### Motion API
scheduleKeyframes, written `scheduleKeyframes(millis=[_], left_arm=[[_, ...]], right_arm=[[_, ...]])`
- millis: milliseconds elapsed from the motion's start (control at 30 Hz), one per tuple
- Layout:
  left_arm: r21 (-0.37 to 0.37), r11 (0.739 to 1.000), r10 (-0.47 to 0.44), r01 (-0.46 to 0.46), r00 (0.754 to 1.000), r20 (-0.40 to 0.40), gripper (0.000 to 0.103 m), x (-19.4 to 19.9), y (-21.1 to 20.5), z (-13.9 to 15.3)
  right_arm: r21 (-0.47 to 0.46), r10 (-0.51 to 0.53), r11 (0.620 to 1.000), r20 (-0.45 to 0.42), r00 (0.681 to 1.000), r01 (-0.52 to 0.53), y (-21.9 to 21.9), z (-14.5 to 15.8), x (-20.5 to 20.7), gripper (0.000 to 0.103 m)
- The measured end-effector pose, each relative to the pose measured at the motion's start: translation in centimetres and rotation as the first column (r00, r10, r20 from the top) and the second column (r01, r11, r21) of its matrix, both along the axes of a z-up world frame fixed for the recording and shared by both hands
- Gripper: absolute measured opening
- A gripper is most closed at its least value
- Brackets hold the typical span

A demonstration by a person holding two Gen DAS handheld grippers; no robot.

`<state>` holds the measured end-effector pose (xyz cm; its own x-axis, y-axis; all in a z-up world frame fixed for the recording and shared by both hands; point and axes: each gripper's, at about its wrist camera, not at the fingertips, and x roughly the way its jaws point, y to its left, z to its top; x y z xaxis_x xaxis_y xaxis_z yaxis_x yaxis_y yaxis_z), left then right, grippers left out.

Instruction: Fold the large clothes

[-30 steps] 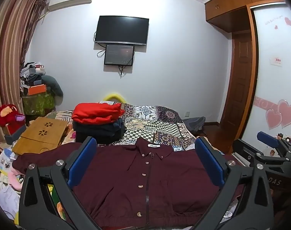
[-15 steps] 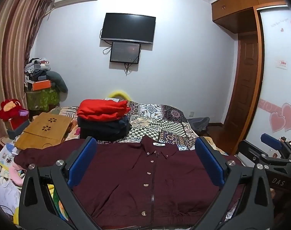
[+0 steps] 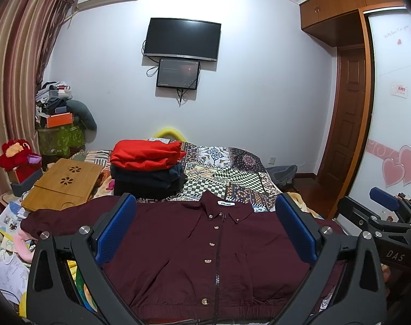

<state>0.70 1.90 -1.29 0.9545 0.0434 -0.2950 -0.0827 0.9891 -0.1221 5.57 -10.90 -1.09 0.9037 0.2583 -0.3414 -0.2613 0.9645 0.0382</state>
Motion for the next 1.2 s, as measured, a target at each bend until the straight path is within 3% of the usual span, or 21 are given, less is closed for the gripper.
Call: scheduleKeyframes(millis=[1200], left_arm=[[-0.001, 1.000, 0.008, -0.008, 1.000, 0.000, 0.103, -0.31, 0.27, -0.36]], right_arm=[[0.003, 0.000, 1.000, -0.001, 1.000, 0.000, 0.08, -0.01, -0.06, 0.103]])
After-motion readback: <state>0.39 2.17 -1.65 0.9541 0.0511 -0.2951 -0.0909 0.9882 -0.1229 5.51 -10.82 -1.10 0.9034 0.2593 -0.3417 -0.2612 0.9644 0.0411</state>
